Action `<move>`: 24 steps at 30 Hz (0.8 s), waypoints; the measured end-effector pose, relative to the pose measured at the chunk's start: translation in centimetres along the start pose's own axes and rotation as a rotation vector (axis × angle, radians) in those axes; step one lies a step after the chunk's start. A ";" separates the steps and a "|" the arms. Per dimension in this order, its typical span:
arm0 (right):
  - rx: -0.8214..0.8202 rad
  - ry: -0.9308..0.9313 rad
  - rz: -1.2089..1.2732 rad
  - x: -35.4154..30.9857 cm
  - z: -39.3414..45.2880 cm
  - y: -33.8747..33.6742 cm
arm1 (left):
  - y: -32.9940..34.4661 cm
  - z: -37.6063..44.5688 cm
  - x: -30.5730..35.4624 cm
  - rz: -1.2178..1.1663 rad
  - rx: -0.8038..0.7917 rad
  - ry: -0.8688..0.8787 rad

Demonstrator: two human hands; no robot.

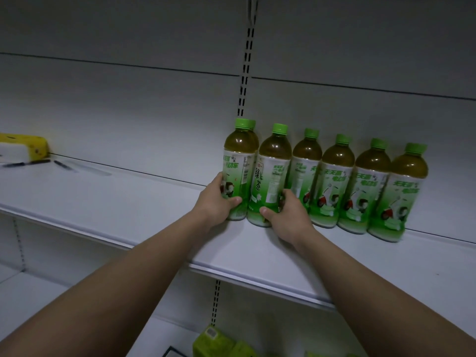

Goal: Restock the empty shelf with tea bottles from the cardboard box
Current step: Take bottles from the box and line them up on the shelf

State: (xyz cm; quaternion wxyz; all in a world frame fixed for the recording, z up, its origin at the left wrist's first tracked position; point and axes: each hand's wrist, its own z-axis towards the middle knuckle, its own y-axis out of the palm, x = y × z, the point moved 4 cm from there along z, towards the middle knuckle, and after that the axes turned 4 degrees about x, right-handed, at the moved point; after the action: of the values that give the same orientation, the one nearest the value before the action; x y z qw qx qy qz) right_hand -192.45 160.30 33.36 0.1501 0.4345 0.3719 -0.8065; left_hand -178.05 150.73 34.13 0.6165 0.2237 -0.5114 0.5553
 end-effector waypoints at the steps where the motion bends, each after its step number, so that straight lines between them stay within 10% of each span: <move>1: 0.006 0.001 -0.011 0.1 0.3 0.1 | 0.1 0.2 -0.1 0.004 -0.001 -0.001; 24: -0.227 0.136 -0.139 -3.6 -4.6 -2.7 | -3.5 -5.9 2.5 0.496 -0.094 -0.151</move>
State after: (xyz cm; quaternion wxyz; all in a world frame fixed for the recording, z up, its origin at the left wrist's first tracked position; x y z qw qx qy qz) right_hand -189.17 165.21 35.99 0.1165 0.4414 0.4992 -0.7365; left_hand -172.99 155.86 35.10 0.4311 0.1034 -0.6204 0.6470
